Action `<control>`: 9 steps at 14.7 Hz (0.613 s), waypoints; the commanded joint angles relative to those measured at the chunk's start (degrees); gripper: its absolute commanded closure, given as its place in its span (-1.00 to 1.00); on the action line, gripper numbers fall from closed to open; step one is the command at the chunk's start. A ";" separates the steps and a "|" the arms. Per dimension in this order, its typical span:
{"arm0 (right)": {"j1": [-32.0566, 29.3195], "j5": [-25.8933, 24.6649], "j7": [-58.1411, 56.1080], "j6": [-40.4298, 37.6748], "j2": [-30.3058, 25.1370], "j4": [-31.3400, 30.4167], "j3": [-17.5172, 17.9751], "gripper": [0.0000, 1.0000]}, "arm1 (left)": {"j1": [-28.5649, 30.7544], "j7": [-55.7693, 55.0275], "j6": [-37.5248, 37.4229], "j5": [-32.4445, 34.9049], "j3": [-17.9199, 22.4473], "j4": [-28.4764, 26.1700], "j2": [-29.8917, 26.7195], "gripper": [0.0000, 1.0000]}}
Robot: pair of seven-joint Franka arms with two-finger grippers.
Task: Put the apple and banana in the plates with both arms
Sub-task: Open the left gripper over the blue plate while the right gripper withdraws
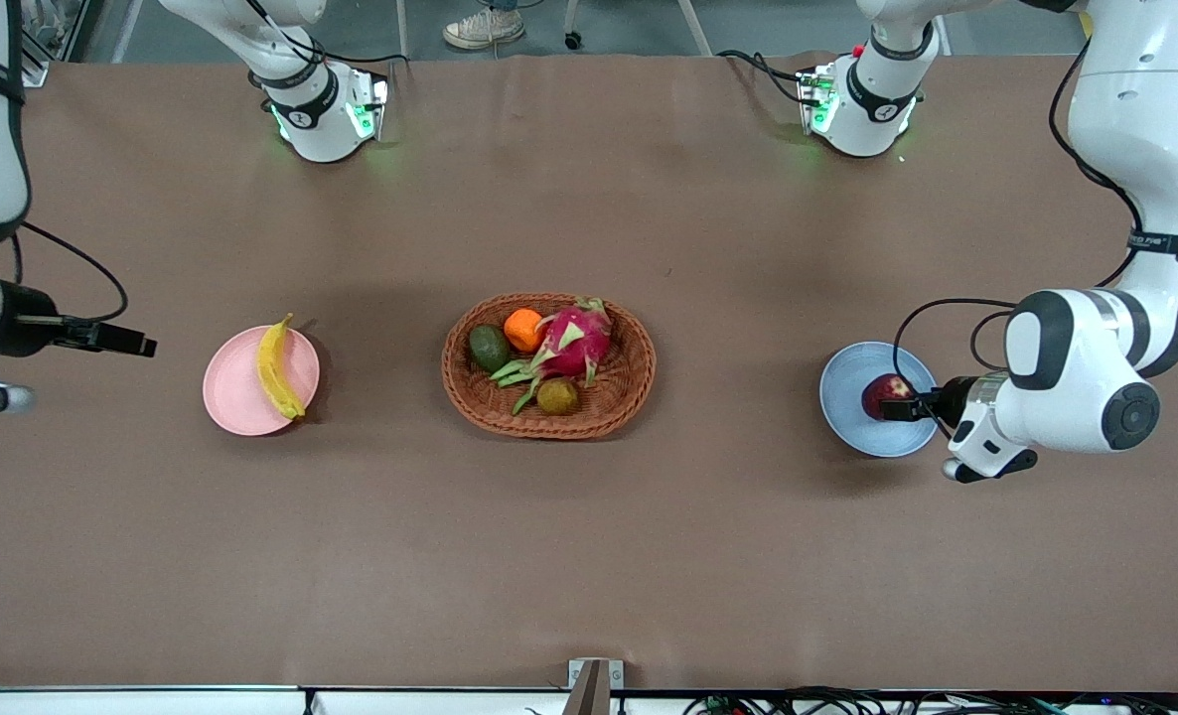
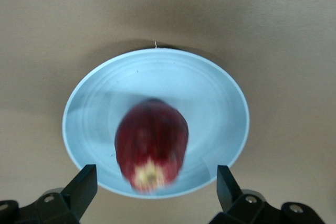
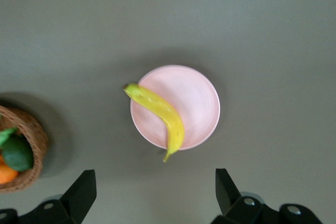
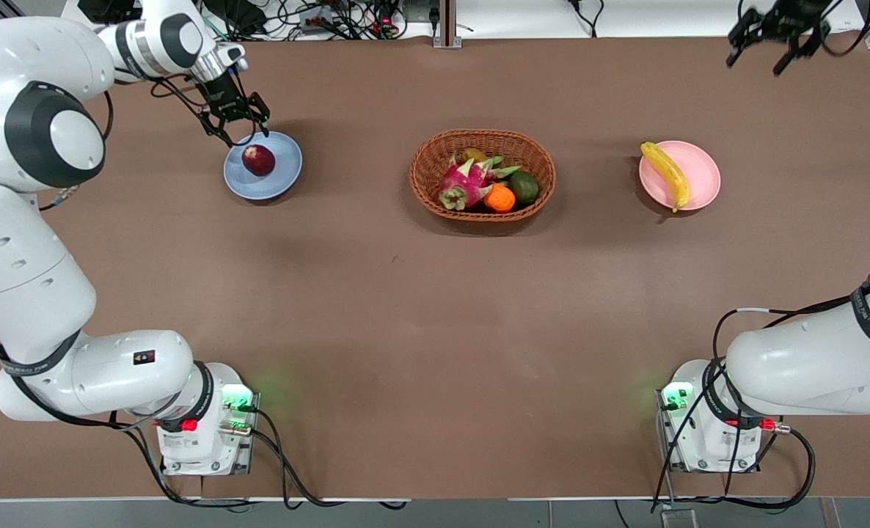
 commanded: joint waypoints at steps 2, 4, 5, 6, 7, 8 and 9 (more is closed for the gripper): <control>-0.12 -1.33 -0.69 -2.05 0.61 11.46 -0.13 -1.00 | -0.12 -0.11 -4.43 -0.84 0.32 2.11 -4.69 -1.00; -0.20 -3.09 -1.14 -2.05 0.26 12.27 0.04 -1.00 | 0.14 -1.16 -8.29 -0.84 0.40 4.22 -8.54 -1.00; -0.03 -4.75 -1.31 -2.14 0.00 12.27 0.22 -1.00 | 0.23 -1.86 -9.35 -0.49 0.58 4.84 -10.91 -1.00; 0.75 -5.81 -1.49 -2.48 -0.44 12.27 0.65 -1.00 | 0.23 -1.78 -10.23 -0.31 0.93 5.37 -13.55 -1.00; 1.46 -6.34 -1.23 -2.40 -1.23 12.01 0.75 -1.00 | 0.32 -1.35 -10.94 -0.22 1.02 5.55 -15.66 -1.00; 1.46 -6.35 -0.96 -2.40 -1.50 11.66 0.75 -1.00 | 0.32 -1.17 -12.08 -0.13 1.11 5.55 -18.12 -1.00; 1.20 -5.83 -0.96 -2.05 -1.59 11.13 0.66 -1.00 | 0.32 -0.91 -13.65 0.39 1.28 5.64 -19.80 -1.00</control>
